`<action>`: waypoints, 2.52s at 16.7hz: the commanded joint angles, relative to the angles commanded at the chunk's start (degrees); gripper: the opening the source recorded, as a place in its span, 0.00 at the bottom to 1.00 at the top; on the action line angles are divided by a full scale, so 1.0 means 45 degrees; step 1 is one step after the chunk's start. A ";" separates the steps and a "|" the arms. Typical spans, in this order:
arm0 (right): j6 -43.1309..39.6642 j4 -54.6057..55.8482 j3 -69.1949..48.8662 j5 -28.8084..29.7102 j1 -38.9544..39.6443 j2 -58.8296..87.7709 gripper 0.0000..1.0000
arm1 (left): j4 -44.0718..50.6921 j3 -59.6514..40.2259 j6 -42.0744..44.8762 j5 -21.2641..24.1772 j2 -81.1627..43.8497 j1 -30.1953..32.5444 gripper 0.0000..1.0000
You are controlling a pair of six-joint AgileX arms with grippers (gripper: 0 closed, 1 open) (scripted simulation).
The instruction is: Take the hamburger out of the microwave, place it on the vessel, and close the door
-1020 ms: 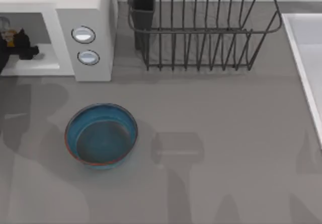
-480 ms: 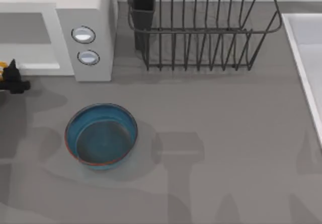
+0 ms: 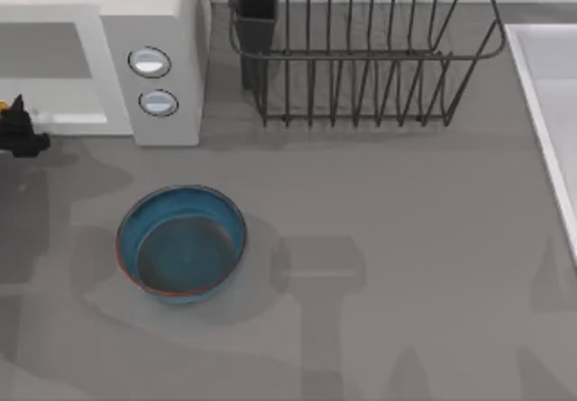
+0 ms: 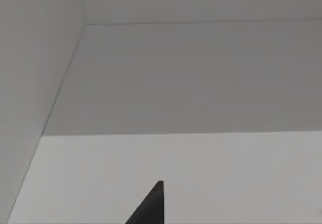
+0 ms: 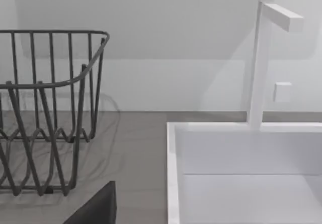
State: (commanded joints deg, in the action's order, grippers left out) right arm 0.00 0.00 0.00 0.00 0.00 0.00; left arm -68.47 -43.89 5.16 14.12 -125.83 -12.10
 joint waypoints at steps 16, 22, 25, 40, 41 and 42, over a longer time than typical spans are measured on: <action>0.0000 0.0000 0.0000 0.0000 0.0000 0.0000 1.00 | 0.4637 -0.0313 0.0370 0.0154 0.3995 0.0046 0.00; 0.0000 0.0000 0.0000 0.0000 0.0000 0.0000 1.00 | 0.8398 -0.1669 0.3804 0.2086 0.3631 0.0585 0.00; 0.0000 0.0000 0.0000 0.0000 0.0000 0.0000 1.00 | 1.1385 -0.2625 0.6574 0.3513 0.3278 0.0996 0.00; 0.0000 0.0000 0.0000 0.0000 0.0000 0.0000 1.00 | 2.7356 -0.6567 2.1554 1.0107 0.0650 0.2987 0.00; 0.0000 0.0000 0.0000 0.0000 0.0000 0.0000 1.00 | 2.7925 -0.6676 2.2099 1.0319 0.0529 0.3055 0.00; 0.0000 0.0000 0.0000 0.0000 0.0000 0.0000 1.00 | 2.8356 -0.6758 2.2520 1.0483 0.0434 0.3107 0.00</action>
State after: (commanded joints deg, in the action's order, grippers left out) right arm 0.00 0.00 0.00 0.00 0.00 0.00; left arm 59.13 -74.30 106.50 61.29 -123.88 1.89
